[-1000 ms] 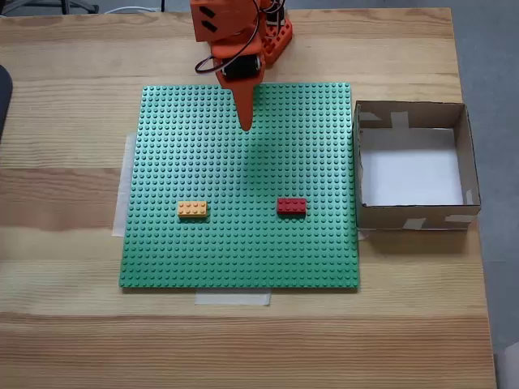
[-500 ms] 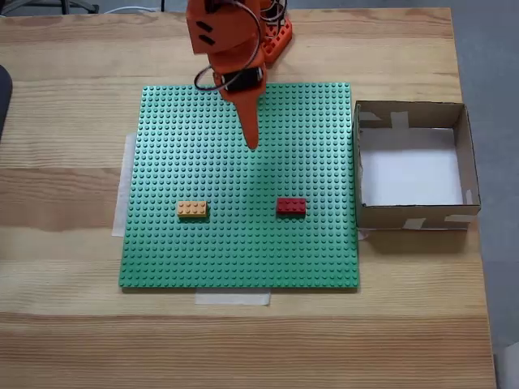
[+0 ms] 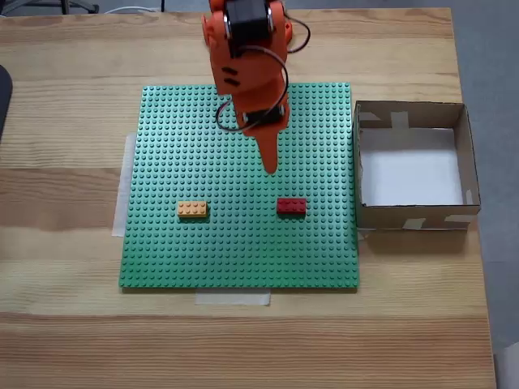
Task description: Pick the red lego block and put it in the box.
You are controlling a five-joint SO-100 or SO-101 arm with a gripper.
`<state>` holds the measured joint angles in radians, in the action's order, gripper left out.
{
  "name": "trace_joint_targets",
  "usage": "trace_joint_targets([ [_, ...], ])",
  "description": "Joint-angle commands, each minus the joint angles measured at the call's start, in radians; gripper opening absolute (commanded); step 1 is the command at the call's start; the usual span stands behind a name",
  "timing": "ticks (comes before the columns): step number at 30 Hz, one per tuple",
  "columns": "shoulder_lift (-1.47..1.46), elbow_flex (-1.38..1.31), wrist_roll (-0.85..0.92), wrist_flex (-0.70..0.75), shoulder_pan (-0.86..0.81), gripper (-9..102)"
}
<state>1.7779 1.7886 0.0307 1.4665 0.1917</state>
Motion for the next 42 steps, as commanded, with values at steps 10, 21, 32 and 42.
trace_joint_targets([
  [10, -0.206, -0.179, -0.011, -0.018, 0.037, 30],
  [21, -0.376, -0.270, -0.035, -0.051, 0.043, 29],
  [32, -0.476, -0.350, -0.064, -0.060, 0.063, 29],
  [42, -0.558, -0.411, -0.101, -0.061, 0.063, 29],
])
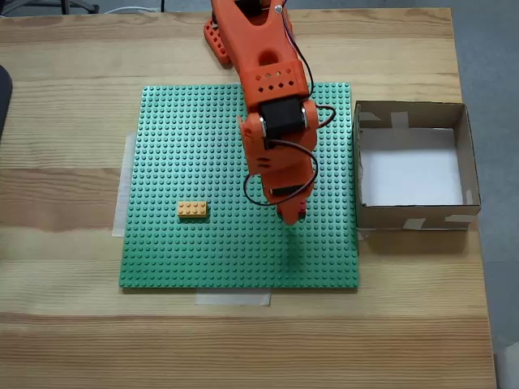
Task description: Pick the red lego block and put it in the box.
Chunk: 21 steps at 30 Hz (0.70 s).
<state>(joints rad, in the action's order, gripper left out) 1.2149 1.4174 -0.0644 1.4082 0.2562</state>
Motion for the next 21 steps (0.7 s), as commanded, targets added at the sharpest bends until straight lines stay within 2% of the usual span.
trace_joint_targets([
  [1, 0.005, -0.040, -0.006, -0.002, 0.002, 29],
  [13, -0.020, -0.072, -0.014, 0.035, 0.040, 29],
  [21, -0.020, -0.048, -0.018, -0.026, 0.028, 29],
])
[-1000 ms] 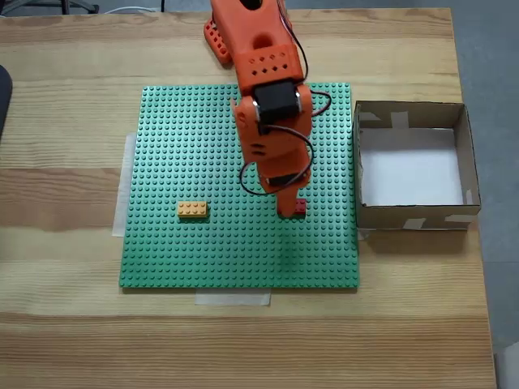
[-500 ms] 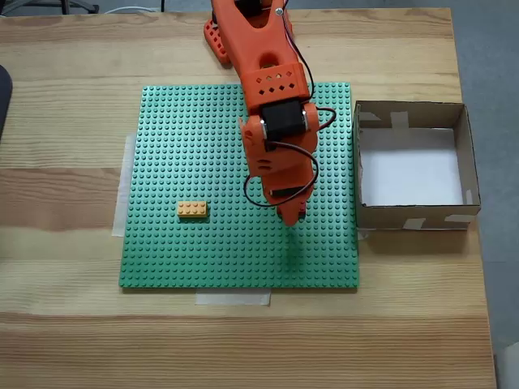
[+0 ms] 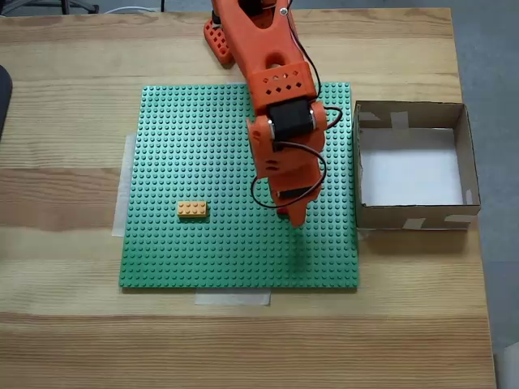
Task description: Pick the red lego block and put it in the box.
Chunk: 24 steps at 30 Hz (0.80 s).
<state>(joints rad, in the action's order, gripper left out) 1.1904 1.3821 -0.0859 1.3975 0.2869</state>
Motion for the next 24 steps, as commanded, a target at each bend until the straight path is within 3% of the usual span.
trace_joint_targets([
  [1, 0.005, -0.003, 0.003, -0.026, -0.006, 29],
  [24, -0.017, 0.029, 0.017, -0.072, -0.017, 29],
])
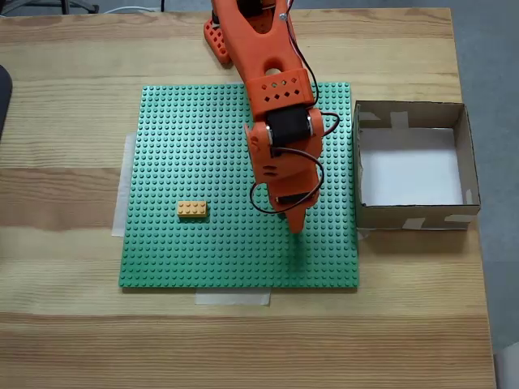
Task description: Pick the red lego block and put it in the box.
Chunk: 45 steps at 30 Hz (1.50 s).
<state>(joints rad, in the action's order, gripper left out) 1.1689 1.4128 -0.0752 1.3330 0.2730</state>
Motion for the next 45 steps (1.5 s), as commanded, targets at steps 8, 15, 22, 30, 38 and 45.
trace_joint_targets([
  [8, 0.020, 0.026, 0.003, -0.028, -0.006, 17],
  [15, 0.051, 0.057, 0.012, -0.049, -0.008, 9],
  [22, 0.083, 0.077, 0.023, -0.048, -0.006, -1],
  [30, 0.140, 0.083, 0.025, -0.031, -0.015, -1],
  [38, 0.304, 0.155, 0.034, -0.029, -0.035, -1],
  [45, 0.523, 0.179, 0.075, 0.071, -0.031, -1],
])
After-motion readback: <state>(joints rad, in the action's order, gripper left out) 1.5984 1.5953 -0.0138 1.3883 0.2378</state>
